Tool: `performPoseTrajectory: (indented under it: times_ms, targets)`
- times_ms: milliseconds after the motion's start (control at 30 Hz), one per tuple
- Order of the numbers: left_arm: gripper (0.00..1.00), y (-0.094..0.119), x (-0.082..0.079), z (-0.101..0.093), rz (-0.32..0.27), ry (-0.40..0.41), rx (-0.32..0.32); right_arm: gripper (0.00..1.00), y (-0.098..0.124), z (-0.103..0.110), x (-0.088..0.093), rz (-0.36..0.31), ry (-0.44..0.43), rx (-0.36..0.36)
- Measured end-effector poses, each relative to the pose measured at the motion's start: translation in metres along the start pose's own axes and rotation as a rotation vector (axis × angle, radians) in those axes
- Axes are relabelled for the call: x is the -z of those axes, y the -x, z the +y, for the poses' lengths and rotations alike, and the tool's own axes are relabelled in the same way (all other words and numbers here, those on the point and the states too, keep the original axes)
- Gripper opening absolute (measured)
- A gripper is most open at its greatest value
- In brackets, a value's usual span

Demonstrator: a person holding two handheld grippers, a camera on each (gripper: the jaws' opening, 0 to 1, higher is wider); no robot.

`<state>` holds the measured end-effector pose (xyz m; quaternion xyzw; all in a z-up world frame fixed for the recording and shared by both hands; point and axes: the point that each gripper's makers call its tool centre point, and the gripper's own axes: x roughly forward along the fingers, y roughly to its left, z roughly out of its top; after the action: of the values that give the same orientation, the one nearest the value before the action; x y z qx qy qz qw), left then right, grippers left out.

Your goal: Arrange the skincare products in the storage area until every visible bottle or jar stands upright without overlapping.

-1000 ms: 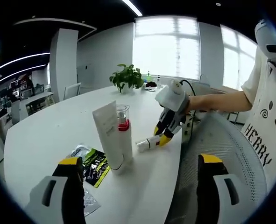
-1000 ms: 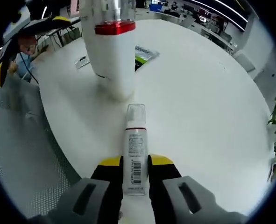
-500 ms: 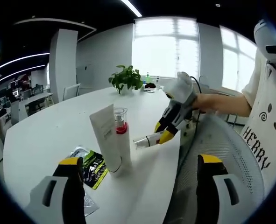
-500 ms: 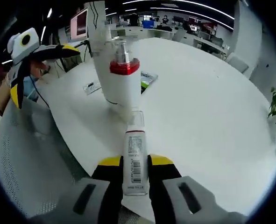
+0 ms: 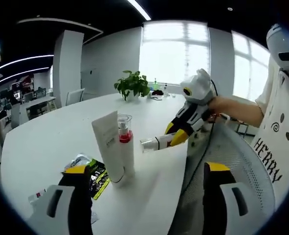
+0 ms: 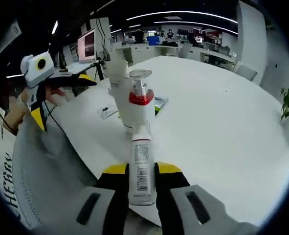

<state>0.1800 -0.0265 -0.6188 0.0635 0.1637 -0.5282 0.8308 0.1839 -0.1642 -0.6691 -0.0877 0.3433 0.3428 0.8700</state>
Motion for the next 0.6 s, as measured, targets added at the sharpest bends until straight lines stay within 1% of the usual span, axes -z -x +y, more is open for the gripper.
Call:
performPoseTrajectory:
  times_ms: [67,133,233,367,500,600]
  targets:
    - [0.87,-0.001,0.000,-0.001,-0.002,0.006,0.004,0.20,0.001,0.005,-0.003,-0.018,-0.009,-0.017]
    - [0.87,-0.001,-0.001,-0.001,-0.007,0.007,0.002,0.20,0.004,0.017,-0.008,-0.048,-0.024,-0.048]
    - [0.84,-0.002,-0.003,-0.002,-0.017,0.015,0.004,0.20,0.004,0.027,-0.014,-0.078,-0.037,-0.087]
    - [0.80,-0.001,-0.009,-0.002,-0.037,0.033,0.014,0.20,0.003,0.034,-0.023,-0.112,-0.032,-0.097]
    - [0.77,-0.001,-0.015,-0.005,-0.062,0.046,0.028,0.20,0.001,0.042,-0.028,-0.131,-0.038,-0.123]
    - [0.79,-0.002,-0.022,-0.005,-0.105,0.068,0.033,0.20,-0.001,0.049,-0.033,-0.142,-0.039,-0.144]
